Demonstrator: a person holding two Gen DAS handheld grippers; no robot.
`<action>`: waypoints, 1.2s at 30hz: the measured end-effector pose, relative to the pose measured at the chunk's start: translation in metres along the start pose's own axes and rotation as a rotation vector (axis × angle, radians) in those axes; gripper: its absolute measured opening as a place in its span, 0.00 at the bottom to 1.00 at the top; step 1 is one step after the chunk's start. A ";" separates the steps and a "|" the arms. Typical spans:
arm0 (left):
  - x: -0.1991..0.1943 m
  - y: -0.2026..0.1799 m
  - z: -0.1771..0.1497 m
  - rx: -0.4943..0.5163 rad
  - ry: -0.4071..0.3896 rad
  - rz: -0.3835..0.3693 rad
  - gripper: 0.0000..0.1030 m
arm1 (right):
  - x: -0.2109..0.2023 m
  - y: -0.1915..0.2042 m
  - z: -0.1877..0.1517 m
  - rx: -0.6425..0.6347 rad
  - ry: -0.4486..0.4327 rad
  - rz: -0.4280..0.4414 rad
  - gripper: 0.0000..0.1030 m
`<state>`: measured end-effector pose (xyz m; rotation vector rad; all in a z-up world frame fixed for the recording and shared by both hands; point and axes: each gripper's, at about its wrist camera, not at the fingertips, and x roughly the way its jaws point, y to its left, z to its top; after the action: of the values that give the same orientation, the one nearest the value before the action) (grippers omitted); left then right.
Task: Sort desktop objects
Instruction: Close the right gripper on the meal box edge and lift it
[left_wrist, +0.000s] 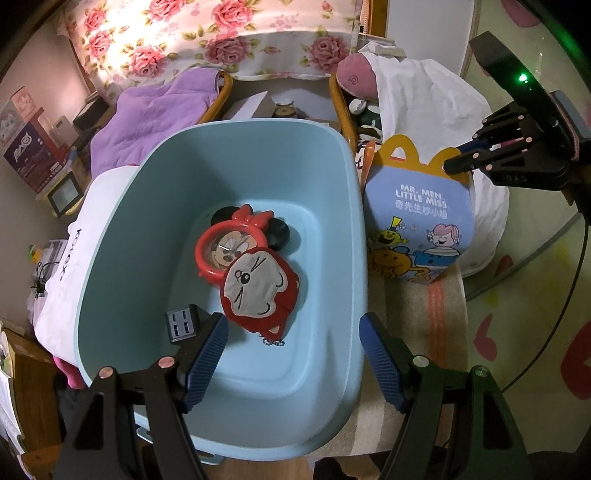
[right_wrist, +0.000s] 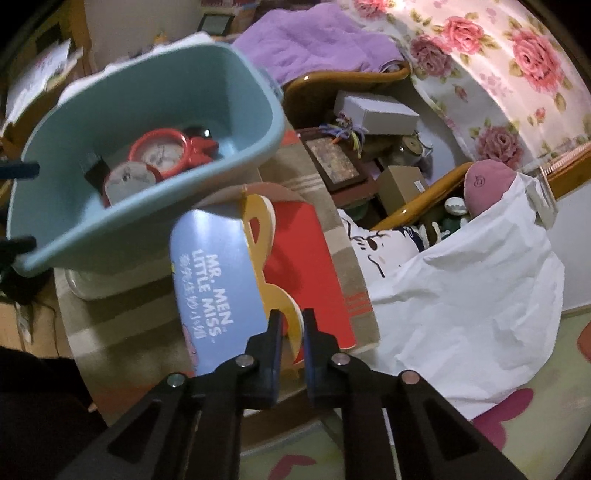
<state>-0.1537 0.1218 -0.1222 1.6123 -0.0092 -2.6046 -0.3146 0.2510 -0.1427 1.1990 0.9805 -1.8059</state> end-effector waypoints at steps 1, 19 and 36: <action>0.000 0.000 0.000 0.001 0.000 0.000 0.75 | -0.002 0.000 -0.001 0.006 -0.012 0.003 0.06; -0.007 -0.001 -0.002 0.012 0.003 0.000 0.75 | -0.034 -0.006 0.003 0.131 -0.169 0.034 0.00; -0.004 -0.023 0.007 0.042 0.001 -0.039 0.75 | -0.022 -0.026 -0.024 0.229 -0.068 0.228 0.10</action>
<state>-0.1598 0.1452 -0.1168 1.6430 -0.0325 -2.6504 -0.3223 0.2875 -0.1233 1.3198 0.5832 -1.7968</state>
